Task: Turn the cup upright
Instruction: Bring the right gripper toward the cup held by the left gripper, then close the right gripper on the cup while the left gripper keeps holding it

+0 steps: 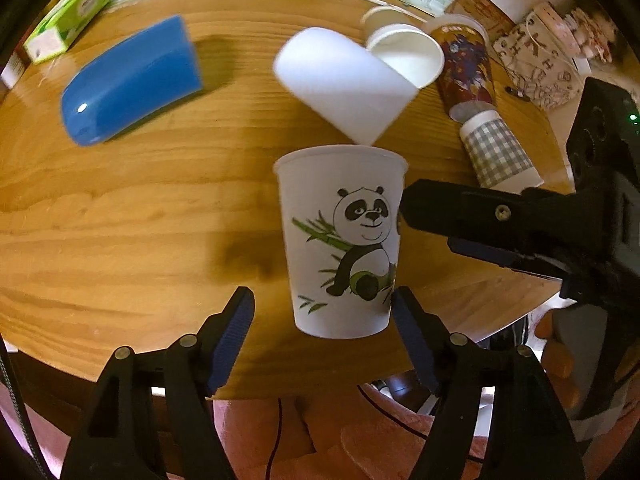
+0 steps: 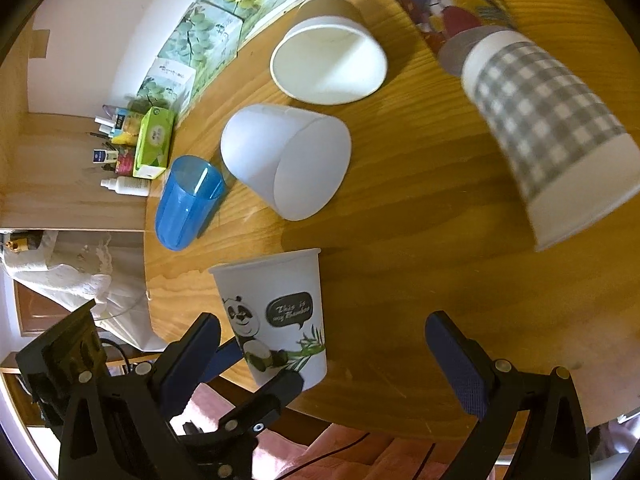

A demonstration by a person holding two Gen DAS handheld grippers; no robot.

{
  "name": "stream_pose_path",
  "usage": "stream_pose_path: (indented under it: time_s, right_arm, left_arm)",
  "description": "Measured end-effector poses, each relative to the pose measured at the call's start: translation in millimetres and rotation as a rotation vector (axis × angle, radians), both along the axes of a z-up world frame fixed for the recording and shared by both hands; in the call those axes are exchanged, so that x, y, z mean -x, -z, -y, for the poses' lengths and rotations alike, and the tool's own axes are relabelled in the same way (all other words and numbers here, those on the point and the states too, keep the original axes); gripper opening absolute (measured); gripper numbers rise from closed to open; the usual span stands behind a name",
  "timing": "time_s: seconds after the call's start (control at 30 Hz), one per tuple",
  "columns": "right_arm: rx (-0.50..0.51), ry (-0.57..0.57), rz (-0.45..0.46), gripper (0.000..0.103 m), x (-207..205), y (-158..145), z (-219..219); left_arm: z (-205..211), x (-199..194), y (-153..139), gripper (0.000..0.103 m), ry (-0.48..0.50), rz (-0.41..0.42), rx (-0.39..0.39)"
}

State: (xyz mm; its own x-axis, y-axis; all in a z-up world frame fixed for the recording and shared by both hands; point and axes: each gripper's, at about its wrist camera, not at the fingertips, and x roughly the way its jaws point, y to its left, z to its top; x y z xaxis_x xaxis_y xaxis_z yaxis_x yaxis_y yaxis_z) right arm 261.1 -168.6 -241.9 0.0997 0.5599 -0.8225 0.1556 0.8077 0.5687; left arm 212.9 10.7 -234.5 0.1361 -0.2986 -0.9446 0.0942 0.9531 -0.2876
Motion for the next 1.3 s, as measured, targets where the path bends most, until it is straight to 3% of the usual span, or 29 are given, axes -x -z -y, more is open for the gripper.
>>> stream_pose_path:
  time_s: [0.23,0.5,0.9,1.07,1.3]
  right_arm:
    - [0.031,-0.056,0.001,0.103,-9.1,4.3,-24.4]
    - [0.076,-0.120,0.002,0.099,-21.1,7.4,-57.2]
    - [0.125,-0.166,0.005,0.086,-32.4,8.9,-95.5]
    - [0.139,-0.177,0.025,0.070,-34.2,7.4,-107.0]
    - [0.172,-0.164,0.067,0.070,-31.2,2.3,-110.8]
  left_arm:
    - [-33.6,5.5,-2.6,0.075,-0.052,-0.017,0.046]
    - [-41.5,-1.7,-4.5,0.075,-0.055,-0.020,0.056]
    - [-57.8,-7.5,-7.6,0.075,-0.046,-0.033,0.098]
    - [-66.4,-8.9,-10.1,0.075,-0.048,-0.030,0.109]
    - [-69.7,-4.5,-11.8,0.075,-0.050,-0.026,0.129]
